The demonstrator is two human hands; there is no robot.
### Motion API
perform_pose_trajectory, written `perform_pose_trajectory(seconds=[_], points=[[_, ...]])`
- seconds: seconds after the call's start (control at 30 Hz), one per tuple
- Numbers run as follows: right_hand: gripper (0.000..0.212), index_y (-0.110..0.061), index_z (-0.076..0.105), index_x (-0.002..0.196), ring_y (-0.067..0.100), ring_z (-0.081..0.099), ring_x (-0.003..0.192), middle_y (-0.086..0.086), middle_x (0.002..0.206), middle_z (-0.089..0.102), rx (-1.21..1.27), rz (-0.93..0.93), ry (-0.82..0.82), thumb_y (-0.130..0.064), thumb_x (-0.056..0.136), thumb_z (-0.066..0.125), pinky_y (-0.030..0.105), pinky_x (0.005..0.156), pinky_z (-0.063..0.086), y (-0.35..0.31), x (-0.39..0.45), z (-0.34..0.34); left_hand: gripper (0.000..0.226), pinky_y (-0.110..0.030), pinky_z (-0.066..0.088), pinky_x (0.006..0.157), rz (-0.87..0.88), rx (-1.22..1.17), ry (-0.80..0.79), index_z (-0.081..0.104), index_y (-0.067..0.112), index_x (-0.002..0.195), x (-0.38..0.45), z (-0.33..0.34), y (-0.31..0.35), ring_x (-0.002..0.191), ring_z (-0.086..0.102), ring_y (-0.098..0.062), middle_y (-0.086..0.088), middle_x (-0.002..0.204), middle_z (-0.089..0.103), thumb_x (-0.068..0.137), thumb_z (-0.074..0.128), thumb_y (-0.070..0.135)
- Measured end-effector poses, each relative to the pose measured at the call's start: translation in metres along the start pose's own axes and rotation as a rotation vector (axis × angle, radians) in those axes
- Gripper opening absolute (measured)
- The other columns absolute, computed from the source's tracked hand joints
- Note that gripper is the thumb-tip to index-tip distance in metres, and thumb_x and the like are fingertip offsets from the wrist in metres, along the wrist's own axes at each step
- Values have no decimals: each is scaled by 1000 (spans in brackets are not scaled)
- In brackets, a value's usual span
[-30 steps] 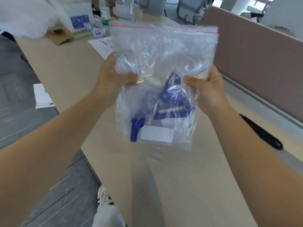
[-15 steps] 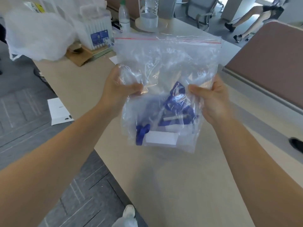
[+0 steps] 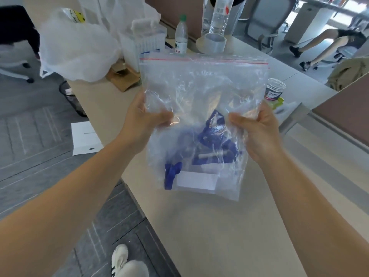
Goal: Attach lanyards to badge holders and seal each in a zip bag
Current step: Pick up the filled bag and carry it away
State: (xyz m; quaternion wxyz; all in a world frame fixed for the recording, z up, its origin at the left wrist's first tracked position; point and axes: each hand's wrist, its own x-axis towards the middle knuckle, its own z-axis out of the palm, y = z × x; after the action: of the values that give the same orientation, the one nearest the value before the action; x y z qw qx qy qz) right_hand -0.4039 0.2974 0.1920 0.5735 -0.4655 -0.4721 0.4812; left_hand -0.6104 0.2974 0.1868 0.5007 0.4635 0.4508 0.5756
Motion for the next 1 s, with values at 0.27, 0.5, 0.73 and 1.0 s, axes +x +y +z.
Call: perform_pose_trajectory(seconds=[0.27, 0.5, 0.73, 1.0], points=[[36, -18, 55, 85, 4, 65, 59, -11, 61, 69, 47, -56, 183, 16, 75, 56, 19, 57, 52, 23, 27, 95, 46, -13, 50, 51, -23, -36, -211, 51, 29, 87, 82, -85, 4, 54, 61, 1, 8, 82, 57, 74, 61, -14], [31, -11, 56, 92, 8, 65, 62, -8, 65, 69, 123, -39, 350, 12, 73, 60, 23, 59, 52, 44, 47, 189, 46, -13, 48, 47, -72, 69, -304, 49, 28, 79, 152, -161, 21, 66, 54, -12, 1, 77, 53, 72, 61, -16], [31, -14, 51, 74, 7, 62, 50, -7, 51, 63, 244, 115, 496, 17, 75, 55, 23, 56, 54, 79, 77, 219, 43, -14, 48, 48, -149, 180, -463, 51, 22, 90, 223, -177, -8, 56, 59, -3, 0, 79, 56, 71, 63, -14], [32, -16, 53, 74, 5, 59, 45, -8, 47, 62, 212, 206, 749, 16, 76, 57, 19, 51, 53, 129, 140, 173, 54, -26, 49, 59, -236, 256, -560, 43, 21, 109, 302, -113, -81, 60, 63, -5, 1, 90, 59, 71, 66, -11]])
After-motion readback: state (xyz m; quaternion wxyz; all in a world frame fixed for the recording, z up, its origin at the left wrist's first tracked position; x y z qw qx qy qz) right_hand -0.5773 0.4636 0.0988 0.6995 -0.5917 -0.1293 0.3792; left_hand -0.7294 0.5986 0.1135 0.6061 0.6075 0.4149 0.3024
